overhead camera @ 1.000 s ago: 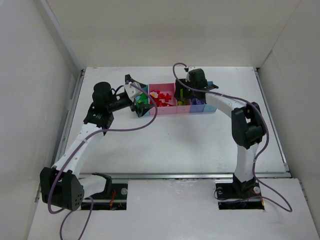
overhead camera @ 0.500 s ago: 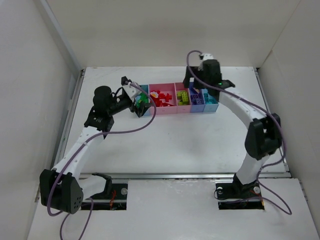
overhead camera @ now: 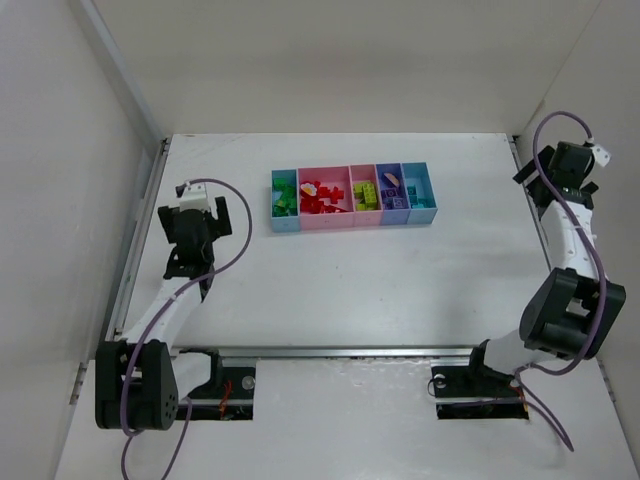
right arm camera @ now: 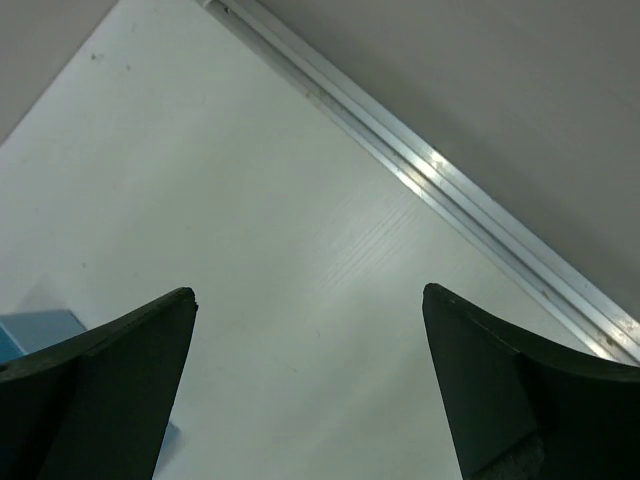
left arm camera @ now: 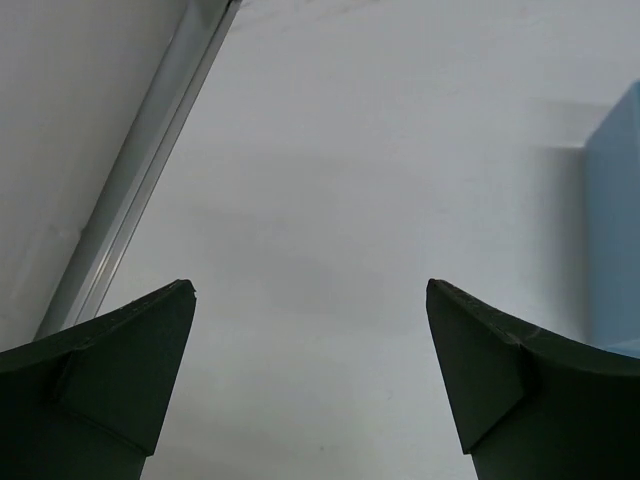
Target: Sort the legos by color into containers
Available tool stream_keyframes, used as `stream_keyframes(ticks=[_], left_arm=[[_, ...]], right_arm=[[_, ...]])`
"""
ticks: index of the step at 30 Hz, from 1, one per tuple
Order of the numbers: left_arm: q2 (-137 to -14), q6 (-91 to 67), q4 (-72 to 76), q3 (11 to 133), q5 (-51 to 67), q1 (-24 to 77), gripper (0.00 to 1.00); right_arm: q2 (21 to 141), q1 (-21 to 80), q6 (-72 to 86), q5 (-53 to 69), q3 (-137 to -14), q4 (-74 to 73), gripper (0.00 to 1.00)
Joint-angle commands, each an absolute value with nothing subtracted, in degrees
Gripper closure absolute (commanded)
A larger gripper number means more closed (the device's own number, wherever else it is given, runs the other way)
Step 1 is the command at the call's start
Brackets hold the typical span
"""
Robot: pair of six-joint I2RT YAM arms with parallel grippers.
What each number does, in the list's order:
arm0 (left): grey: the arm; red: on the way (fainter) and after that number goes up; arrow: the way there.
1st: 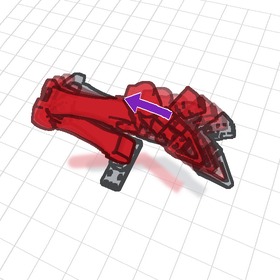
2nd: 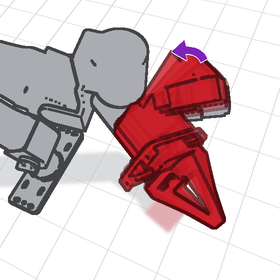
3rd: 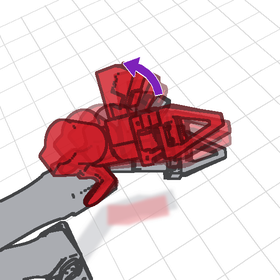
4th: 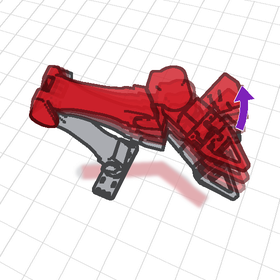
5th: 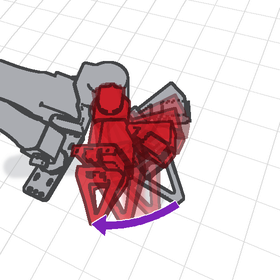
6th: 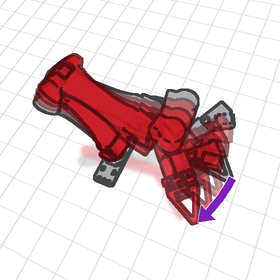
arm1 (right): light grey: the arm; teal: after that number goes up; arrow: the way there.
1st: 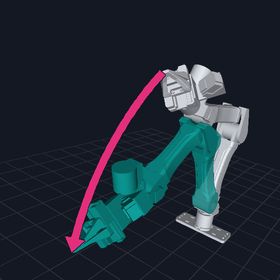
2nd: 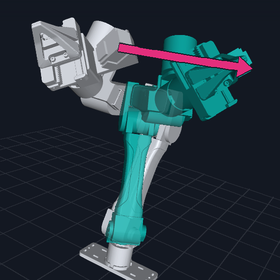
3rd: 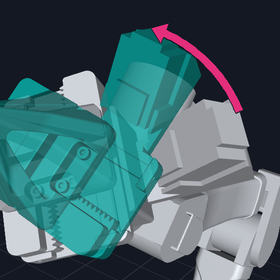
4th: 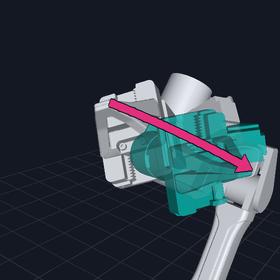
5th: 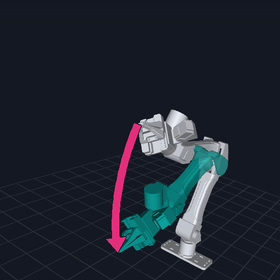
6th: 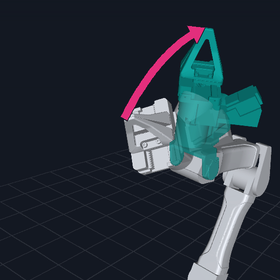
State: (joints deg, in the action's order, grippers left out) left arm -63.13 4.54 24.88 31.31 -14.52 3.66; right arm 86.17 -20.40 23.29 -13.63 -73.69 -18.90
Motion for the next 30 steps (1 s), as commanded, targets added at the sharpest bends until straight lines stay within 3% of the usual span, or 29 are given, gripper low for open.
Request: stream_keyframes(ticks=[1,13,30], left_arm=[[-60.8,0.5,29.4,28.8,-20.0,1.6,0.00],[-59.2,-0.2,30.6,26.5,-16.0,1.0,0.00],[-57.6,0.4,31.6,23.6,-14.9,1.0,0.00]], right_arm=[[79.8,-18.7,23.6,-14.8,-70.8,-16.7,0.00],[80.8,-18.7,21.9,-14.9,-75.4,-22.3,0.00],[73.9,-18.7,17.4,-9.9,-67.3,-12.2,0.00]])
